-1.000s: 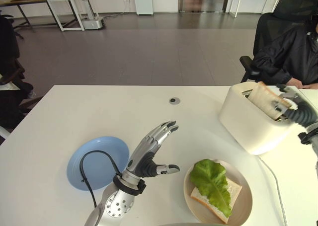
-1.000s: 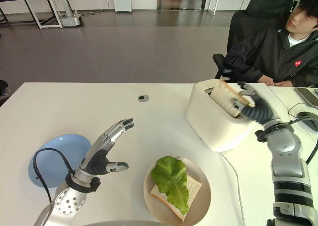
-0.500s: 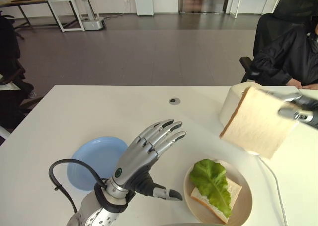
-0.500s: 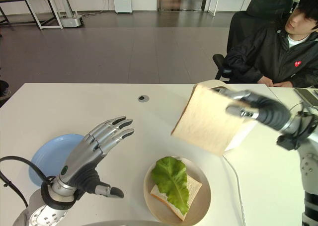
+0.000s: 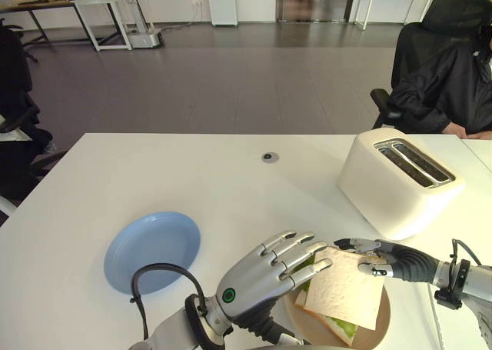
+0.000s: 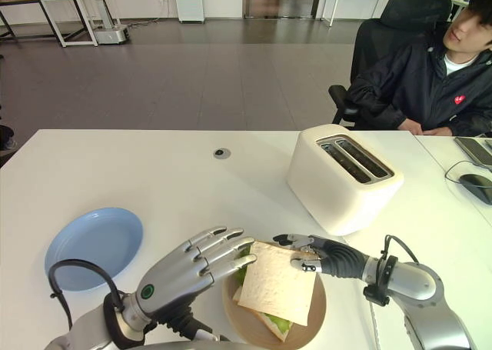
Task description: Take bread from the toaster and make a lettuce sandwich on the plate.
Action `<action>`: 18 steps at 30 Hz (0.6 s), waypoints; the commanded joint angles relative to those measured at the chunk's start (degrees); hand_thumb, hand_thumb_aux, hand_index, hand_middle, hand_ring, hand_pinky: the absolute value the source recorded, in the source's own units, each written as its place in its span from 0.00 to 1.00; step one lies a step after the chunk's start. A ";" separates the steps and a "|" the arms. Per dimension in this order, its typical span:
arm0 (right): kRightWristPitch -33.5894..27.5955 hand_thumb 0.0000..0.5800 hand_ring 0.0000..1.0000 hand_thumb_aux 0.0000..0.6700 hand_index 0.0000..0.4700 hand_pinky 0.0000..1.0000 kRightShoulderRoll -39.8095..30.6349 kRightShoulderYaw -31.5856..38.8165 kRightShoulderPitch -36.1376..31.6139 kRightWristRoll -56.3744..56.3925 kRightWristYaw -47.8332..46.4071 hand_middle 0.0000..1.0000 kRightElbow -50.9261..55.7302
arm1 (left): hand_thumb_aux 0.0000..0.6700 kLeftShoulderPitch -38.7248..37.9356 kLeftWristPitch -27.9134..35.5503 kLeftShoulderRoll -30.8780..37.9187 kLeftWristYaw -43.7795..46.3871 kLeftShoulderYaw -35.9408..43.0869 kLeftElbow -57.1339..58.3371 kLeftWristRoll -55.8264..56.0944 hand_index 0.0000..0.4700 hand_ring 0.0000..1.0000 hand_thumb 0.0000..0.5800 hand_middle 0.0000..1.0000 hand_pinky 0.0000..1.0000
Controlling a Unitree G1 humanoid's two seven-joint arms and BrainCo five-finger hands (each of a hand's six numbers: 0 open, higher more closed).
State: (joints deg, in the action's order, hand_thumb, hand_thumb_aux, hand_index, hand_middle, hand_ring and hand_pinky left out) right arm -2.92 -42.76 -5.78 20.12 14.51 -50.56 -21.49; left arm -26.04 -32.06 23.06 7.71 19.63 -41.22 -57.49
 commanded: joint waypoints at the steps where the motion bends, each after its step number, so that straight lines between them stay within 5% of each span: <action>1: 1.33 1.00 0.00 1.00 1.00 0.00 0.94 1.99 -0.70 -4.09 2.27 0.00 2.30 | 0.02 -0.29 -3.50 1.39 0.72 6.01 3.95 -4.67 0.02 0.00 0.03 0.00 0.00; 9: 2.83 1.00 0.00 0.99 0.99 0.00 1.48 3.81 -2.06 -6.99 4.17 0.00 3.76 | 0.02 3.26 -3.34 3.31 0.32 14.60 12.34 -16.59 0.02 0.00 0.05 0.00 0.00; 11: 3.23 0.99 0.00 0.92 0.92 0.00 1.51 3.95 -2.25 -7.29 4.44 0.00 3.83 | 0.03 4.75 -2.63 4.22 0.19 15.85 14.61 -19.78 0.03 0.00 0.06 0.00 0.00; 12: 3.92 0.88 0.00 0.65 0.65 0.00 1.54 3.81 -2.33 -7.97 4.88 0.00 3.70 | 0.00 5.68 -1.70 5.00 -0.21 16.11 16.38 -22.02 0.00 0.00 0.00 0.00 0.00; 13: 4.00 0.39 0.00 0.22 0.22 0.00 1.76 3.31 -2.53 -8.04 5.54 0.00 2.97 | 0.00 6.52 -0.70 5.92 -0.61 16.25 18.26 -24.11 0.00 0.00 0.01 0.00 0.00; 14: 3.83 0.00 0.00 0.00 0.00 0.00 2.04 2.71 -2.92 -7.71 6.07 0.00 2.16 | 0.03 7.15 0.12 6.78 -0.98 16.40 19.71 -25.64 0.03 0.00 0.05 0.00 0.00; 18: 10.07 0.00 0.00 0.00 0.00 0.00 4.26 -4.68 -9.20 -3.46 9.65 0.00 0.44 | 0.13 8.97 3.47 9.82 -2.00 17.72 22.00 -30.95 0.13 0.00 0.24 0.00 0.00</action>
State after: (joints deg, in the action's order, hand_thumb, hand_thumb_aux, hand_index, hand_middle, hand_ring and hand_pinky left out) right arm 2.37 -38.76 -4.63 16.53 6.59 -42.82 -18.71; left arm -15.71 -28.83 28.07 1.67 35.65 -24.89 -82.45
